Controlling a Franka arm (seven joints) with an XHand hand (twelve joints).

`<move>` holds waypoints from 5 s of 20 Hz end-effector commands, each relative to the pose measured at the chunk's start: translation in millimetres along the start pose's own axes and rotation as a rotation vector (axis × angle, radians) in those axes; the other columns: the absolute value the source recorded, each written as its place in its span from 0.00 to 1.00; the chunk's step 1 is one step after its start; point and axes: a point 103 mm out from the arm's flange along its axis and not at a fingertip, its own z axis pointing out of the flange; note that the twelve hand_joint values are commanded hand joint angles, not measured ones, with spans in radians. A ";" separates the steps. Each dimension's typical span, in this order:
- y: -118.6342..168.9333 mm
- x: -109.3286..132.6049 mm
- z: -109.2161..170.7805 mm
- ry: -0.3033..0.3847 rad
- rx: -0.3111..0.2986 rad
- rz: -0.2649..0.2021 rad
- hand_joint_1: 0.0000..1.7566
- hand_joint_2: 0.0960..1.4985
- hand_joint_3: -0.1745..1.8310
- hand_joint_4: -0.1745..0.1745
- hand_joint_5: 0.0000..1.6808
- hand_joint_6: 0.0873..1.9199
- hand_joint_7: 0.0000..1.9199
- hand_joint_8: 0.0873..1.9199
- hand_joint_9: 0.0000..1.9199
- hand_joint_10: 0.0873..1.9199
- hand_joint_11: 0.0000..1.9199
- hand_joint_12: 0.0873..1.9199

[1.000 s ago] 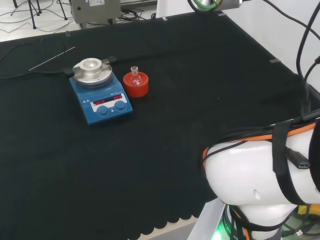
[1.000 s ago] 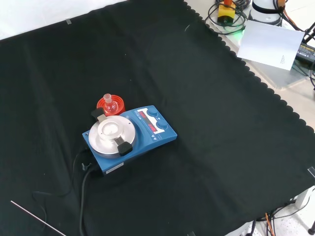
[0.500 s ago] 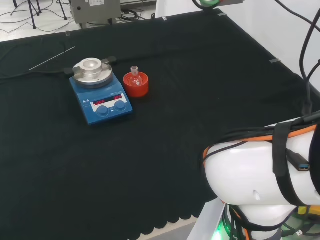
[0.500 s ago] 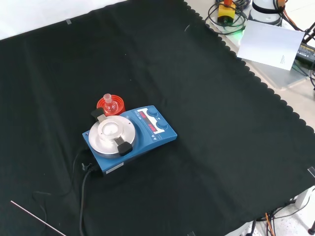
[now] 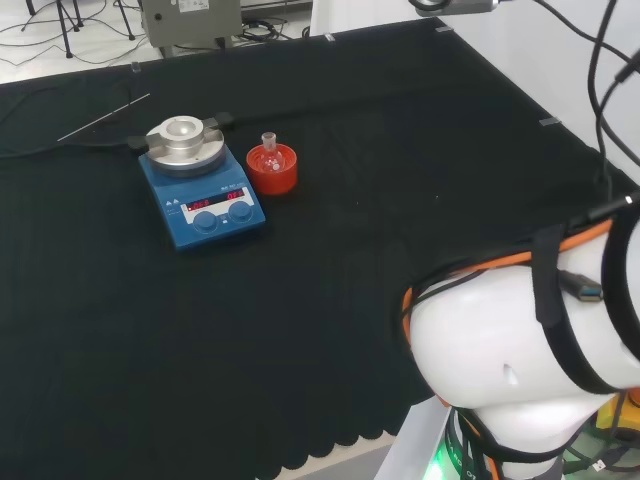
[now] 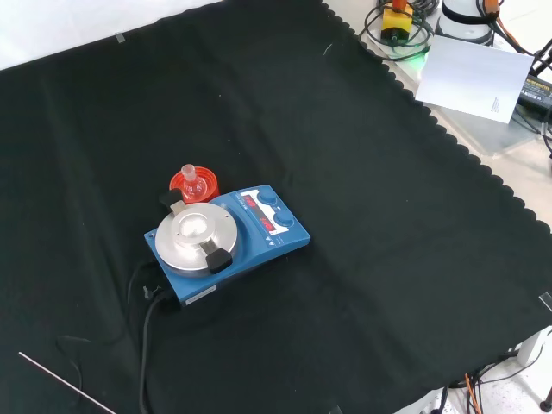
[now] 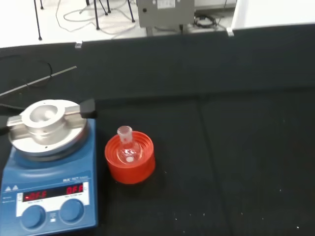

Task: Pick up the round-bottom flask.

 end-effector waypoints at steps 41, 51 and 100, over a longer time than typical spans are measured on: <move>230.1 -4.4 245.2 0.211 0.118 -0.120 0.31 0.69 0.15 0.42 0.22 0.00 0.05 0.26 0.09 0.33 0.00 0.46; 231.4 9.2 288.4 0.304 0.173 -0.184 0.35 0.65 0.15 0.42 0.25 0.00 0.06 0.26 0.09 0.33 0.00 0.46; 251.3 35.8 374.3 0.526 0.178 -0.257 0.44 0.57 0.18 0.42 0.36 0.01 0.09 0.24 0.12 0.30 0.00 0.44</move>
